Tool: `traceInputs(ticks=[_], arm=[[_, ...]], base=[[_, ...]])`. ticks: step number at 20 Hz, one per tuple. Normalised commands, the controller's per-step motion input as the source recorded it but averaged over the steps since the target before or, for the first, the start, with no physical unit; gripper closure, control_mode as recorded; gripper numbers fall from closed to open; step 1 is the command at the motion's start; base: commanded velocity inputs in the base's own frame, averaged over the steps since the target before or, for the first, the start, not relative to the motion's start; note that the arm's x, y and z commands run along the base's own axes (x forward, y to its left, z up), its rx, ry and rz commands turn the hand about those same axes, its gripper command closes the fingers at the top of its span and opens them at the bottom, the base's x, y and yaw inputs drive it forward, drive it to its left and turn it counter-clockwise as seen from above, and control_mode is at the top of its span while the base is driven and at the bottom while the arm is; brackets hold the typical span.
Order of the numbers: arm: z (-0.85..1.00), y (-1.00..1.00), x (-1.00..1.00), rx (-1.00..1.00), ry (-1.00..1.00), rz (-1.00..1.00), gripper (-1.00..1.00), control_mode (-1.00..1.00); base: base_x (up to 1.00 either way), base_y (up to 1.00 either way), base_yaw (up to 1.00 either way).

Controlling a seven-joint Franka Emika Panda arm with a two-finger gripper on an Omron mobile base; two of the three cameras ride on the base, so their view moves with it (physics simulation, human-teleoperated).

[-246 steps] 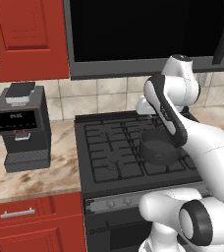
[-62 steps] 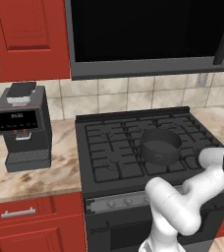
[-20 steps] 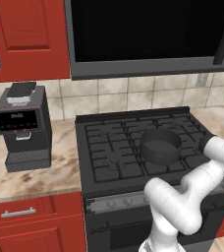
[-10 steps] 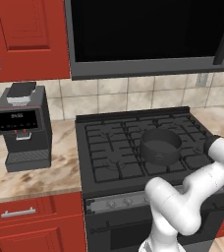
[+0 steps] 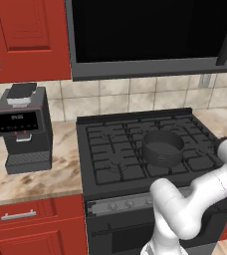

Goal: Retrieve the frozen meat and place it in the pot on a burner. Then turn the burner on.

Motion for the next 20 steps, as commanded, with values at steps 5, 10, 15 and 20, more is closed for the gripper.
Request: traceInputs(ticks=[5,10,15,20], arm=[[0.00,0.35,-1.00,-0.95,-0.10,0.30,1.00,-1.00],[-0.11,0.37,-1.00,-0.99,-0.02,0.34,1.00,-1.00],[-0.46,0.39,-1.00,-0.90,0.00,0.34,1.00,-1.00],[-0.56,0.69,-1.00,-0.96,0.02,0.38,1.00,-1.00]], base=[[0.00,0.00,0.00],[0.00,0.00,0.00],[0.00,0.00,0.00],[0.00,0.00,0.00]])
